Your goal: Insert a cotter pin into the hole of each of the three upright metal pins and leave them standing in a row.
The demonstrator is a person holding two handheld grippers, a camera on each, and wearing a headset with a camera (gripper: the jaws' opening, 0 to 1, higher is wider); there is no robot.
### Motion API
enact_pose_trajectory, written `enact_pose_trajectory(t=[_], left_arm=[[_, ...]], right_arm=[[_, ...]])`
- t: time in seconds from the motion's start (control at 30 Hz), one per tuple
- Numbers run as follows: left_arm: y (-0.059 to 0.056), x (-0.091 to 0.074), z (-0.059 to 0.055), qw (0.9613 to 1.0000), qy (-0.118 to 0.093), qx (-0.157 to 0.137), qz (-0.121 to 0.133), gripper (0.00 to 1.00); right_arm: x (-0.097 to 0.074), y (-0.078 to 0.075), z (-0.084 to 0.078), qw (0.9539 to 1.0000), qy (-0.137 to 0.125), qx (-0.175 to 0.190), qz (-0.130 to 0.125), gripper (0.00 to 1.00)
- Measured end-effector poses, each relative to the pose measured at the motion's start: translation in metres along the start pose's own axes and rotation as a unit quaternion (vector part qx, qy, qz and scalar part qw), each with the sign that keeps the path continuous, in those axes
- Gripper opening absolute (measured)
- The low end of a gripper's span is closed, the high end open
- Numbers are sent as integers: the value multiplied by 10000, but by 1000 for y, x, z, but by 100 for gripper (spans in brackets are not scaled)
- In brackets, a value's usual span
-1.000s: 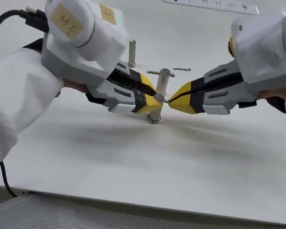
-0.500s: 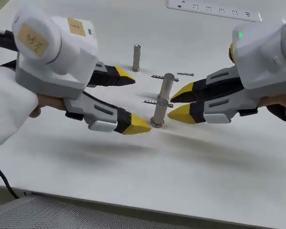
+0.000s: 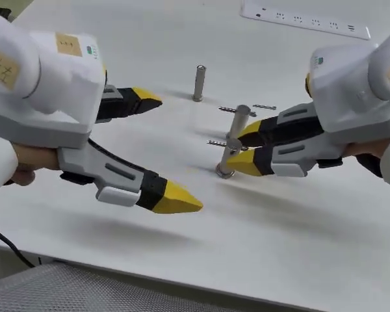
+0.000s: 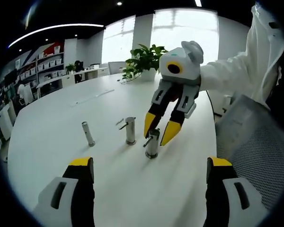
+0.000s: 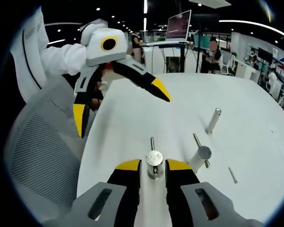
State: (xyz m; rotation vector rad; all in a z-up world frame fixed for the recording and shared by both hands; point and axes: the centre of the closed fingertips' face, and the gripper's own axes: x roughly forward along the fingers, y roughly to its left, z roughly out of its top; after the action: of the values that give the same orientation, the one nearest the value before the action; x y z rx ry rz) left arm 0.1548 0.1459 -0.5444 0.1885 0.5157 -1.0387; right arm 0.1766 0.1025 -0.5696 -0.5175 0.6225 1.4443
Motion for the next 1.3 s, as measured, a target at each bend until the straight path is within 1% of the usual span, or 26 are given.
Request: enact_pose_trajectory(t=[0.13, 0.17, 0.2, 0.27, 0.3, 0.33, 0.47, 0.5, 0.63, 0.7, 0.73, 0.77, 0.8, 0.87, 0.9, 0.97, 1.0, 1.1, 1.17, 1.3], left_arm=[[-3, -4, -2, 10000, 1, -70, -35, 99], [-1, -5, -4, 10000, 12, -67, -26, 99], [4, -8, -8, 10000, 26, -63, -7, 99], [1, -7, -6, 10000, 24, -66, 36, 99], [1, -8, -6, 10000, 17, -64, 47, 99], [-3, -7, -3, 10000, 9, -51, 79, 99], [-4, -9, -2, 9999, -1, -43, 118, 99], [-7, -8, -1, 9999, 3, -28, 130, 99], [-11, -8, 0, 9999, 12, -61, 97, 99], [-13, -9, -1, 9999, 39, -31, 91, 99], [-13, -10, 0, 9999, 47, -19, 94, 99], [-13, -10, 0, 9999, 52, -24, 93, 99], [-13, -10, 0, 9999, 51, -27, 95, 99], [-14, -11, 2, 9999, 40, -32, 103, 99], [-14, -11, 2, 9999, 40, -24, 110, 99], [-14, -10, 3, 9999, 51, -2, 120, 99], [-14, -10, 3, 9999, 68, 8, 108, 99], [-16, -10, 4, 9999, 75, 26, 93, 99], [-17, -9, 4, 9999, 80, 24, 83, 99], [-19, -8, 6, 9999, 92, 42, 47, 99]], right_arm=[[3, 1, 2, 10000, -16, 14, 23, 14], [4, 2, 2, 10000, -23, 21, 26, 14], [4, 2, 2, 10000, -17, 14, 14, 14], [5, 1, 2, 10000, 1, -13, 4, 13], [5, 1, 2, 10000, 2, -14, 1, 13], [6, 1, 2, 10000, 7, -13, -9, 12], [6, 0, 1, 10000, 18, -33, -47, 9], [6, -1, 1, 10000, 20, -21, -41, 9], [5, -1, 1, 10000, -21, 56, -6, 9], [5, -1, 1, 10000, -4, -81, -9, 9], [5, -1, 1, 9996, 35, -293, -24, 8], [5, -1, 1, 9994, 37, -336, -63, 8], [5, 1, 1, 9995, 28, -304, -54, 8], [5, 2, 1, 9991, 37, -420, -52, 8], [4, 2, 1, 9992, 38, -392, -39, 8], [2, 7, 3, 9993, -77, -351, 72, 8], [-2, 9, 4, 9993, -188, -311, 111, 8], [-11, 9, 6, 9988, -257, -412, 116, 8], [-21, 5, 8, 9986, -318, -413, 91, 8], [-38, -5, 2, 9983, -317, -479, 13, 8]])
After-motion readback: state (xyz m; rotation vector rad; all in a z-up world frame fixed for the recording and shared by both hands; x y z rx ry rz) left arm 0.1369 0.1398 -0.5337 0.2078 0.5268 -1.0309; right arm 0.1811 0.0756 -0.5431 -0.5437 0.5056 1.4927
